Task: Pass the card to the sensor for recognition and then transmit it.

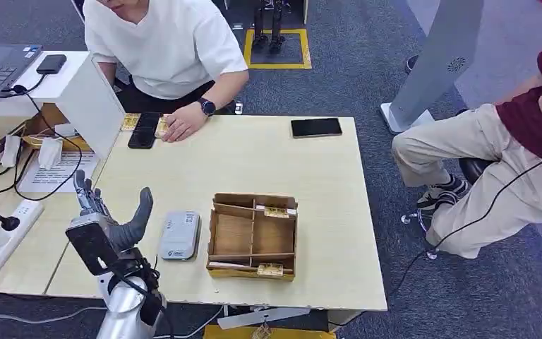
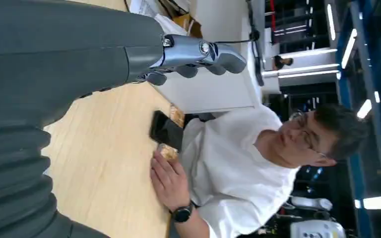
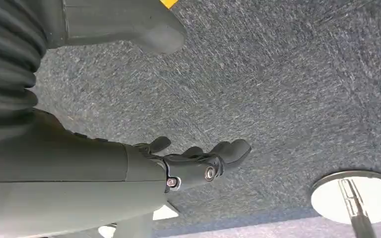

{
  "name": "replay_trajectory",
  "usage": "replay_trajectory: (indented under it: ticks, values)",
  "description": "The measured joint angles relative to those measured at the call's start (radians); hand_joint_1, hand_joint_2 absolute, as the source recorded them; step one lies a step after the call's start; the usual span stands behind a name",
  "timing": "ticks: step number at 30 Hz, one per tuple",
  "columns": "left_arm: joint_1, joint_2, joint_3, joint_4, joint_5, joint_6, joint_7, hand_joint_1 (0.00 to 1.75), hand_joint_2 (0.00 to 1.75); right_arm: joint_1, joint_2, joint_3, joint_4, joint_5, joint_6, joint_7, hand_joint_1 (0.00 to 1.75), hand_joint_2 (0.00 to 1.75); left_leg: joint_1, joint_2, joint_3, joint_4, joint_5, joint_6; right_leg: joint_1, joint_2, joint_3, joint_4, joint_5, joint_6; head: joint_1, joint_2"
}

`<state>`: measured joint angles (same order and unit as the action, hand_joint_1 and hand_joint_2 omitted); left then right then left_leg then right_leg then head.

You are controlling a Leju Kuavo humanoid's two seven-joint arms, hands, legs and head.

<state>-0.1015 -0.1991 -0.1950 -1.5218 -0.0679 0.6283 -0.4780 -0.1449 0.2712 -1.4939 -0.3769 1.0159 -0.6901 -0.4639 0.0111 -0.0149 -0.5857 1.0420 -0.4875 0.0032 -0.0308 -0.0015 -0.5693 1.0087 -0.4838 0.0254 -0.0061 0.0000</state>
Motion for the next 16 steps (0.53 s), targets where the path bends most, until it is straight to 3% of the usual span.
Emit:
replay_trajectory:
  ticks: [8, 16]
  values:
    - [0.111, 0.035, -0.094, -0.167, -0.004, -0.037, -0.033, 0.00, 1.75, 0.001, 0.000, -0.010, 0.000, -0.023, 0.000, -0.006, 0.00, 1.75, 0.000, 0.000, 0.000, 0.000, 0.000, 0.000, 0.000, 0.000, 0.000, 0.000, 0.000, 0.000, 0.000, 0.000]
    - [0.169, 0.065, -0.140, -0.232, -0.010, -0.061, -0.038, 0.00, 1.75, 0.001, 0.000, -0.018, 0.000, -0.031, 0.000, -0.011, 0.00, 1.75, 0.000, 0.000, 0.000, 0.000, 0.000, 0.000, 0.000, 0.000, 0.000, 0.000, 0.000, 0.000, 0.000, 0.000]
